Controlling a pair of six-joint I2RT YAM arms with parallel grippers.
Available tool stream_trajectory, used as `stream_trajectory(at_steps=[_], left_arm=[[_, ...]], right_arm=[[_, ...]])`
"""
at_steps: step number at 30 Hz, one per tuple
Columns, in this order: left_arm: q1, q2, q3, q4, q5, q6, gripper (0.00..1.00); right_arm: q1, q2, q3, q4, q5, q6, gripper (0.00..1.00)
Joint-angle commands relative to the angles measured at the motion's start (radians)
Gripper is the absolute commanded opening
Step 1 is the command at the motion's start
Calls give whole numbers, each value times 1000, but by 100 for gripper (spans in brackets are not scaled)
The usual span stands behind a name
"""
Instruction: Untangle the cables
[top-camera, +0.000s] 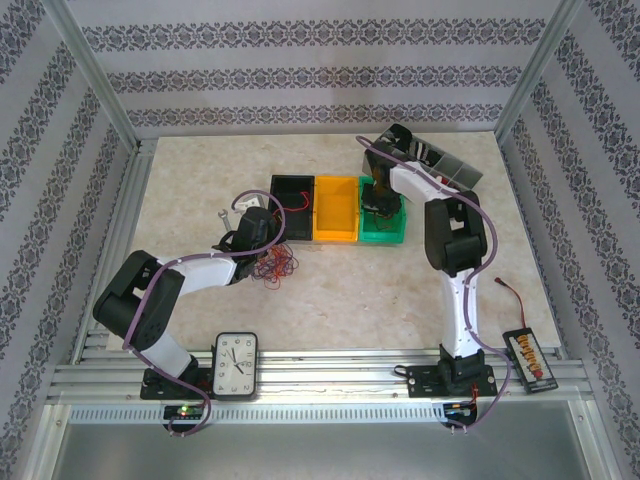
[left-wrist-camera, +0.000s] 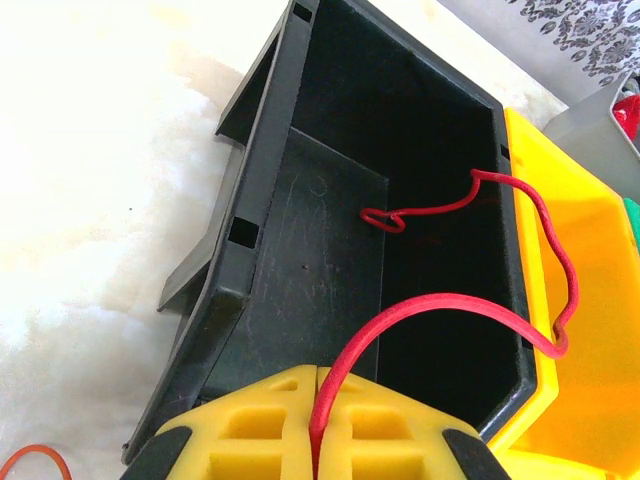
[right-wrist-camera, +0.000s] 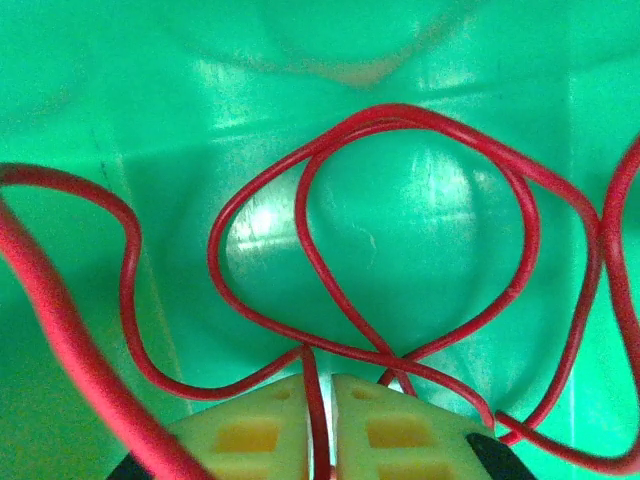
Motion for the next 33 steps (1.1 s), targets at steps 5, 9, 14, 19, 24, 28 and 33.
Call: stream_trajectory(at_steps=[5, 9, 14, 19, 24, 28, 33], left_arm=[[-22, 3, 24, -27, -11, 26, 0], [-25, 2, 25, -27, -11, 26, 0], [-28, -3, 25, -31, -13, 32, 0], [-28, 1, 28, -22, 16, 50, 0], [-30, -8, 17, 43, 153, 124, 0], [-30, -42, 1, 57, 266, 170, 0], [-30, -109, -28, 77, 308, 195, 0]], right_arm=[[-10, -142, -67, 42, -41, 21, 24], [-19, -178, -95, 57, -42, 27, 25], [-29, -230, -123, 63, -25, 30, 27], [1, -354, -220, 158, -75, 9, 29], [78, -469, -363, 312, -233, 0, 36], [156, -515, -441, 382, -341, -2, 42], [225, -518, -453, 410, -412, -3, 48]])
